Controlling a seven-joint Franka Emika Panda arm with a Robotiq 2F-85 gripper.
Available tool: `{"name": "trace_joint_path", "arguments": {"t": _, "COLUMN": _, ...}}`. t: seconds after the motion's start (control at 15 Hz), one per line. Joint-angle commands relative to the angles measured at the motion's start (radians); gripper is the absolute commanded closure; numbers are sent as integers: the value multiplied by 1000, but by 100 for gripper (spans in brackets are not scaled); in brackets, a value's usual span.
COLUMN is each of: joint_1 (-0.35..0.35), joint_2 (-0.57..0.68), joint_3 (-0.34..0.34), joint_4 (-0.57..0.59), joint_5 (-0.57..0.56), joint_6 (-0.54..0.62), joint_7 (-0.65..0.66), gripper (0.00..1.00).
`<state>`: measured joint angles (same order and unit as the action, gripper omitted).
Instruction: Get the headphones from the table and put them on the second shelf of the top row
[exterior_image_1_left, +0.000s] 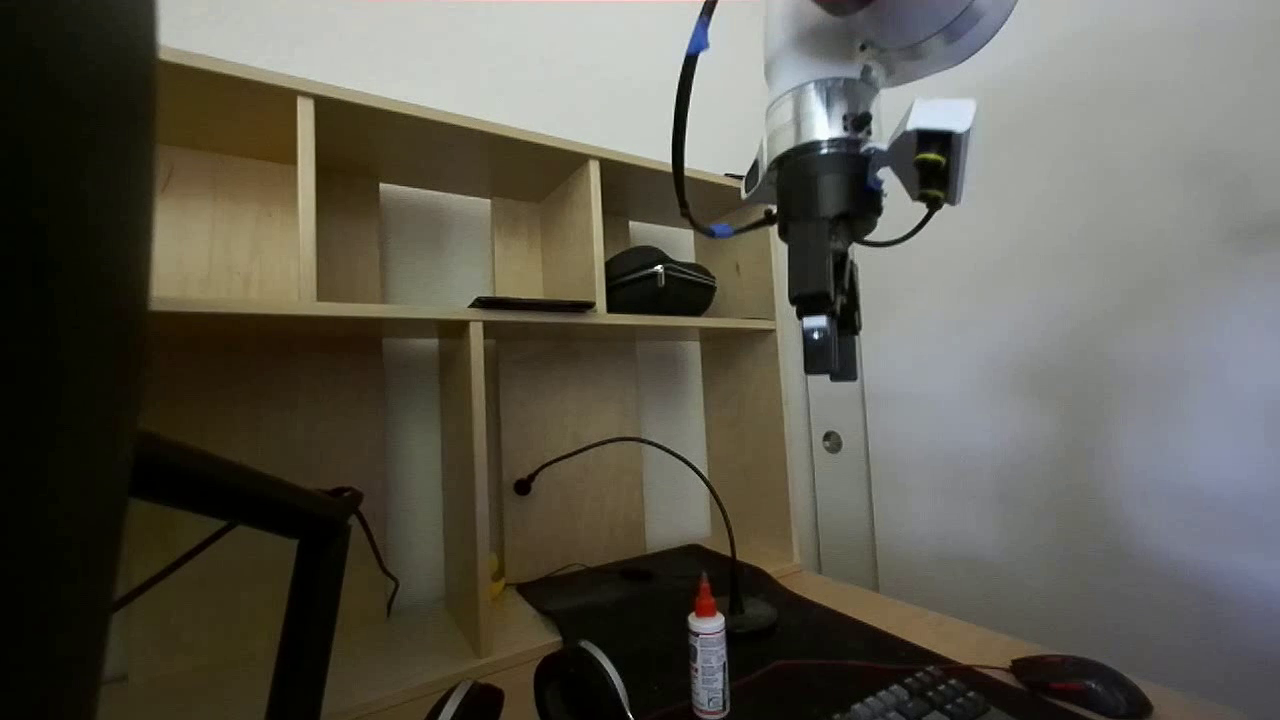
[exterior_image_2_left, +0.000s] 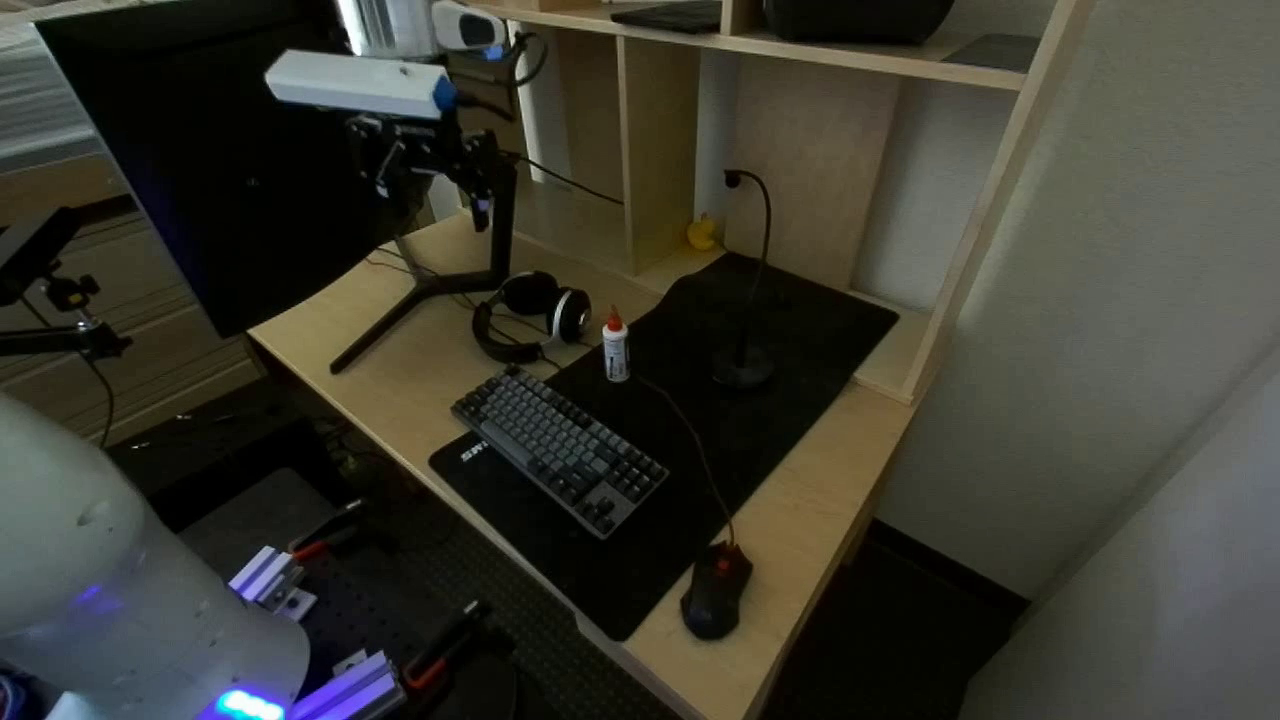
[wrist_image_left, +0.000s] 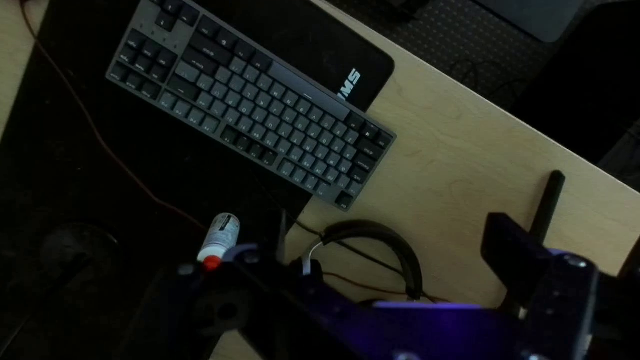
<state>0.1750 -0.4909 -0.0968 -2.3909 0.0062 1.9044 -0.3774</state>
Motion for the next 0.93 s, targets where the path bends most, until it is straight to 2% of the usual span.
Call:
{"name": "trace_joint_path", "arguments": {"t": 0.0, "joint_1": -25, "joint_2": 17, "joint_3": 24, "joint_4": 6, "joint_5": 10, "joint_6": -2, "joint_7": -9, "gripper": 0}}
{"name": "trace_joint_path", "arguments": {"t": 0.2, "joint_1": -29, "joint_2": 5, "joint_3": 25, "joint_4": 11, "joint_5": 2, "joint_6": -10, "joint_7": 2, "gripper": 0}}
{"name": "trace_joint_path", "arguments": {"t": 0.47, "joint_1": -7, "joint_2": 234, "joint_3": 41, "joint_4": 55, "joint_5": 65, "joint_6": 121, "joint_7": 43, "gripper": 0}}
{"name": "trace_joint_path", "arguments": {"t": 0.73, "joint_1": -9, "joint_2": 464, "joint_3": 107, "joint_4": 141, "joint_5": 113, "joint_6": 307, "joint_7": 96, "gripper": 0}}
{"name": "trace_joint_path", "arguments": {"t": 0.8, "joint_1": -13, "joint_2": 491, "joint_3": 117, "joint_4": 162, "joint_5": 134, "joint_6": 308, "joint_7": 108, "gripper": 0}}
{"name": "trace_joint_path", "arguments": {"t": 0.87, "joint_1": -26, "joint_2": 408, "joint_3": 123, "joint_4": 89, "joint_5": 105, "joint_6": 299, "joint_7": 90, "gripper": 0}}
